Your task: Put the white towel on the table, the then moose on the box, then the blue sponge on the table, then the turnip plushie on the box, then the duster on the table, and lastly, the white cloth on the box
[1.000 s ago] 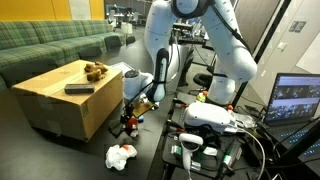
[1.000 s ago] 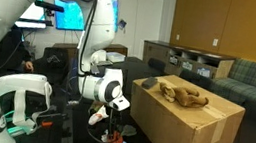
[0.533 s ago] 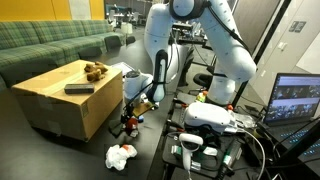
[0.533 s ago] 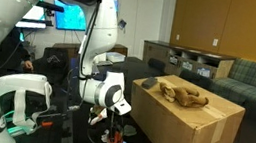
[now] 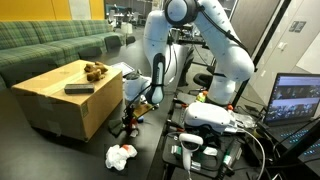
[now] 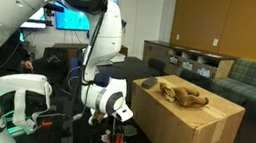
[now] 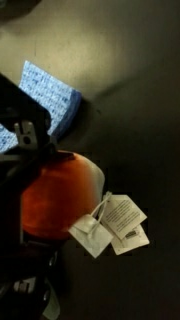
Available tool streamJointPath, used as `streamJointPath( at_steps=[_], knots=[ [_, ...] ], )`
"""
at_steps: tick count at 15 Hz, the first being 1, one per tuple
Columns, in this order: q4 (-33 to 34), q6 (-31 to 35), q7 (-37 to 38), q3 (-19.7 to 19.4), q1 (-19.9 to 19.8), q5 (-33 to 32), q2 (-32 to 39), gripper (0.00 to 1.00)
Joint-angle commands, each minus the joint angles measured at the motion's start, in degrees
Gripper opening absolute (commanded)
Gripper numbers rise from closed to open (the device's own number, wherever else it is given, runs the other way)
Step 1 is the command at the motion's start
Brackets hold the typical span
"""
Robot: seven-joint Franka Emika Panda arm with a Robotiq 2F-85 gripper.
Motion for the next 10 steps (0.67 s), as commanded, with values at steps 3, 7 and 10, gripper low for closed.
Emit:
streamJointPath(
  at_steps=[3,7,10],
  knots=[
    [0.77,-0.49,-3.21,2.95,-3.0,-0.28,-0.53,0.21],
    [-3.47,-2.77,-17.48,9.08,-5.75,11.04,-6.36,0.0],
    [-5.29,-8.56,-30.87,16.37,-8.84,23.02,-11.95,0.03]
  ],
)
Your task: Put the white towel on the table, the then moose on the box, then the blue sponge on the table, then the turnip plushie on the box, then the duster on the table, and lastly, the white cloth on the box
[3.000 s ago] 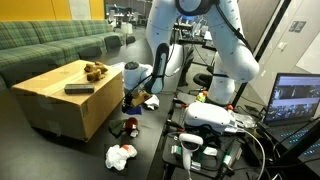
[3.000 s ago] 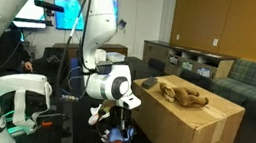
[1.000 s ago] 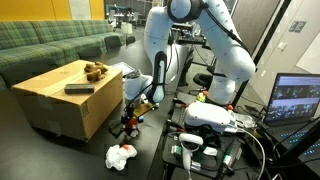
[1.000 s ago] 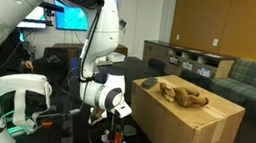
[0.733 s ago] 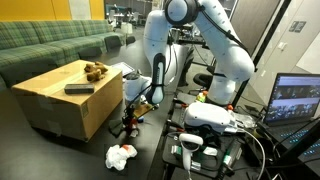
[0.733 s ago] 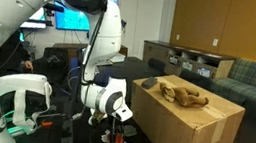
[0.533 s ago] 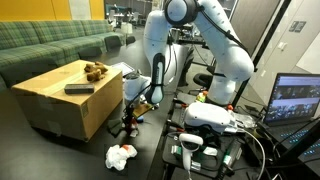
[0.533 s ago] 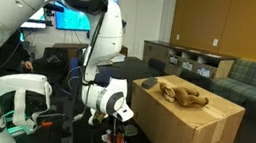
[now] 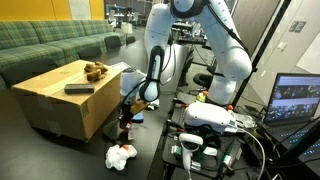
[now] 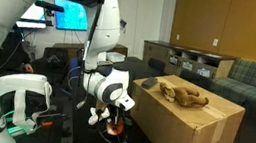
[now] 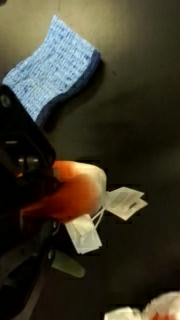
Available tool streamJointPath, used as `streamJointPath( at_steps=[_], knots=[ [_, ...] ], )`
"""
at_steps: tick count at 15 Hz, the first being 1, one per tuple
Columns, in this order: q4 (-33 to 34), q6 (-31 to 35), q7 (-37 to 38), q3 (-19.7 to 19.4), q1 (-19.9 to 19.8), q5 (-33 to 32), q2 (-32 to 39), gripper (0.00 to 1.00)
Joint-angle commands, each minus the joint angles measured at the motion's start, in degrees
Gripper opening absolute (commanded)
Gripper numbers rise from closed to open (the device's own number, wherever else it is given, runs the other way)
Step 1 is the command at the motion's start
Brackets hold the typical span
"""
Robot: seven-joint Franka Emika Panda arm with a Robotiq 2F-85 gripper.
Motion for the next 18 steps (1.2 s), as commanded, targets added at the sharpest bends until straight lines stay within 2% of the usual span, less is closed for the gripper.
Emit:
streamJointPath(
  at_steps=[1,2,5,7,11,14,18],
  knots=[
    [-3.87,-8.82,-15.48,8.49,-3.55,14.57,-10.16,0.04],
    [-3.46,-12.22,-19.14,9.82,-3.35,19.18,-12.64,0.04],
    [-0.08,-23.31,-24.8,8.0,1.51,28.66,-20.21,0.04],
    [2.49,-30.3,-24.72,5.0,4.89,30.08,-25.06,0.04],
    [8.9,-40.52,-21.02,-0.03,9.26,26.8,-31.49,0.04],
    [14.26,-41.86,-18.43,-1.69,10.48,25.73,-32.16,0.04],
    [21.56,-39.04,-11.21,-3.36,11.95,21.63,-29.02,0.04]
  ],
)
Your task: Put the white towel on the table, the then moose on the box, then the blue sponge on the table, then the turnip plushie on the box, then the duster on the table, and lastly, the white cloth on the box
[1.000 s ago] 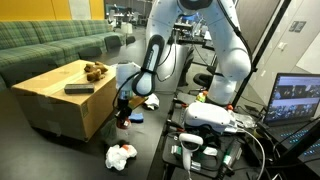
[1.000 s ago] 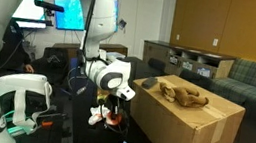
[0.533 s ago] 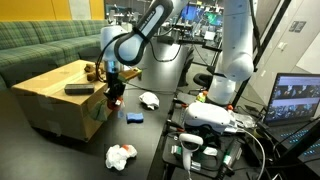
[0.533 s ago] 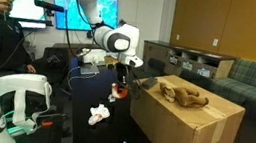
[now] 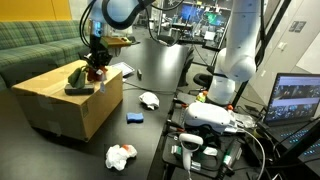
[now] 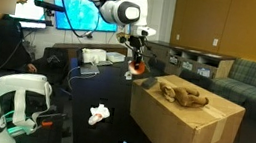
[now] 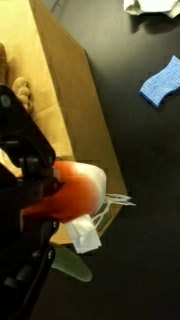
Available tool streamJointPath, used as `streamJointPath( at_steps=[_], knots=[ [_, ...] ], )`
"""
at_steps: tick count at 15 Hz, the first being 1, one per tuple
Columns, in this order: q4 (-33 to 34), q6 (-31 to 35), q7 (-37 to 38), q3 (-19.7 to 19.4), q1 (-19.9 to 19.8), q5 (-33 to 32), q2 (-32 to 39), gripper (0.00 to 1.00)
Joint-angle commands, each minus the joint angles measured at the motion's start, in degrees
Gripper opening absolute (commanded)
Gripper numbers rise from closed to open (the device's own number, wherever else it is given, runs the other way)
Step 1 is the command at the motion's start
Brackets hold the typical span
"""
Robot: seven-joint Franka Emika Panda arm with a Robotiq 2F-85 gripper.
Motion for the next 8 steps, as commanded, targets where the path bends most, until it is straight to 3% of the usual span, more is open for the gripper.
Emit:
streamJointPath(
  at_steps=[1,8],
  knots=[
    [8.17,2.11,8.02,-2.27,2.65,-4.91,4.58,0.04],
    [24.61,8.38,17.66,-6.67,7.87,-12.11,19.4,0.04]
  ],
)
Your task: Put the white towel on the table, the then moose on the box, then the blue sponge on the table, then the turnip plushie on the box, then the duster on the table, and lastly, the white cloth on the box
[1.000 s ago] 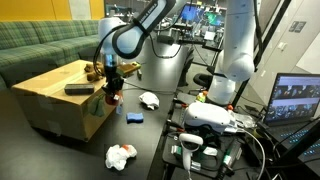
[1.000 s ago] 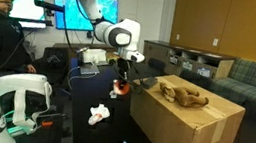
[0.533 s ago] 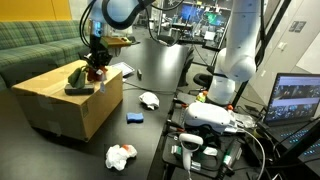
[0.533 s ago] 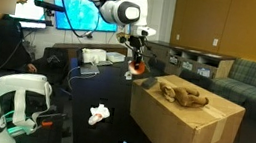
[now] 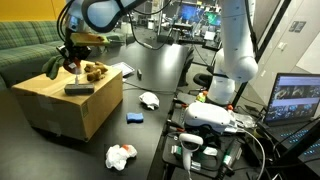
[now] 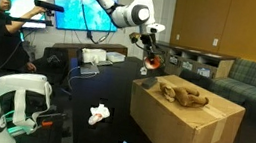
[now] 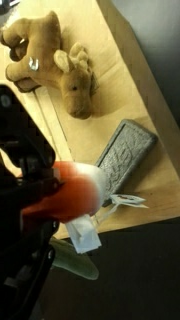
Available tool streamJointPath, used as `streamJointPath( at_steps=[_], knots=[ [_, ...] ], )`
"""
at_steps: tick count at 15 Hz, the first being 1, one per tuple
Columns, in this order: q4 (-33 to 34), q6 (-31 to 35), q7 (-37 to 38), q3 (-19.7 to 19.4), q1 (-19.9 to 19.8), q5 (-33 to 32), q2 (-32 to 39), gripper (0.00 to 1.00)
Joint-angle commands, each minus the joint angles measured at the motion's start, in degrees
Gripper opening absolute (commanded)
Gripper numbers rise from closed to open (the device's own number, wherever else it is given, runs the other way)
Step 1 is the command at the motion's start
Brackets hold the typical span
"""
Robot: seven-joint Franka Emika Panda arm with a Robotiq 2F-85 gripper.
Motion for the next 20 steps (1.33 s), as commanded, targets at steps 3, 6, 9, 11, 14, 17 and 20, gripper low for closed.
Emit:
streamJointPath(
  at_steps=[3,6,9,11,14,17,20],
  knots=[
    [17.41,5.69,5.87,-6.1,6.27,-3.92,15.68,0.04],
    [26.03,7.37,7.07,-9.79,9.05,-4.8,23.37,0.04],
    [34.28,6.62,8.88,-13.65,11.41,-5.03,30.03,0.04],
    [39.37,5.46,10.16,-15.88,12.02,-4.66,33.98,0.04],
    [46.58,2.91,12.11,-18.41,12.01,-4.28,39.49,0.04],
    [50.75,-0.39,13.48,-20.16,11.92,-4.8,42.75,0.04],
    [53.85,-4.67,12.72,-19.92,11.44,-4.7,43.92,0.42]
  ],
)
